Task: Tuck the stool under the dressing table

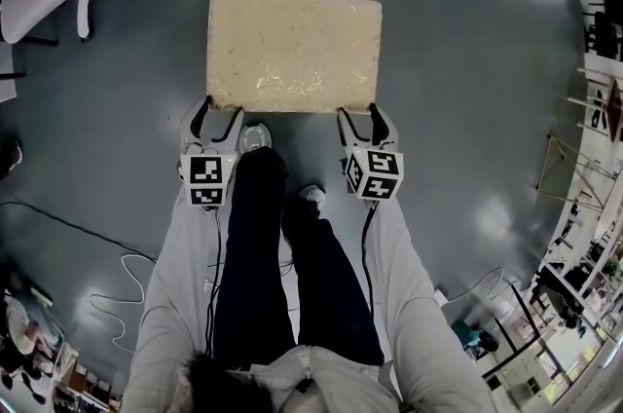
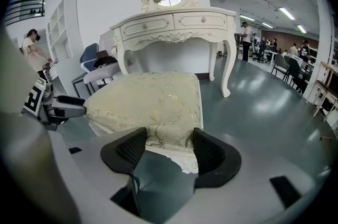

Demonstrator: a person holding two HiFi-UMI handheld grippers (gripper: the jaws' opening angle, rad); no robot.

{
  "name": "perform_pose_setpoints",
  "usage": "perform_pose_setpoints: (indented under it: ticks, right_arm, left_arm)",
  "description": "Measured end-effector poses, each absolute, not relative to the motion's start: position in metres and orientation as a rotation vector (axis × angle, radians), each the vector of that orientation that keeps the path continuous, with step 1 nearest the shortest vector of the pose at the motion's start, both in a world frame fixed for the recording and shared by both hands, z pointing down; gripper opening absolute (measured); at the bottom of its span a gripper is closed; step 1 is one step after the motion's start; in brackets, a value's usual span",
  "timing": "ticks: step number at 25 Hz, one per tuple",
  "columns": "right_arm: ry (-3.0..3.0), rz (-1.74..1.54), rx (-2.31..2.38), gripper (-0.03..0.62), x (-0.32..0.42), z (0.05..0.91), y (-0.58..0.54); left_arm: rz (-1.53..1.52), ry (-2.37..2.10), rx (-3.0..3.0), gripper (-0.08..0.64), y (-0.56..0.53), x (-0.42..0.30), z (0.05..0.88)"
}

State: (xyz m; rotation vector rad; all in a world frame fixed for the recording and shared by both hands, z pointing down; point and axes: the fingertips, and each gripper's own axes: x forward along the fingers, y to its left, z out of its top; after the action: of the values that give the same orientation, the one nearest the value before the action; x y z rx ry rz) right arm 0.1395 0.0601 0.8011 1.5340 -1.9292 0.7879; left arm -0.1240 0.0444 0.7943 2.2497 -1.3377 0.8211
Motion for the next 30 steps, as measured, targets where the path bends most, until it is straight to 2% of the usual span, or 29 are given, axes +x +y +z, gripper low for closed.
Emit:
perform_pose_setpoints:
  ticks: [15, 30]
  right_arm:
    - [-1.887, 0.794, 1.547, 0.281, 0.13, 0.807, 0.05]
    - [-1.849, 0.78, 1.598, 0.282, 0.12, 0.806, -0.022]
  left_arm:
    - [0.891, -1.277, 2.253, 0.275, 0.03, -0.13, 0.8]
    - [0.906, -1.244, 2.26, 0.275, -0.049, -0.14, 0.8]
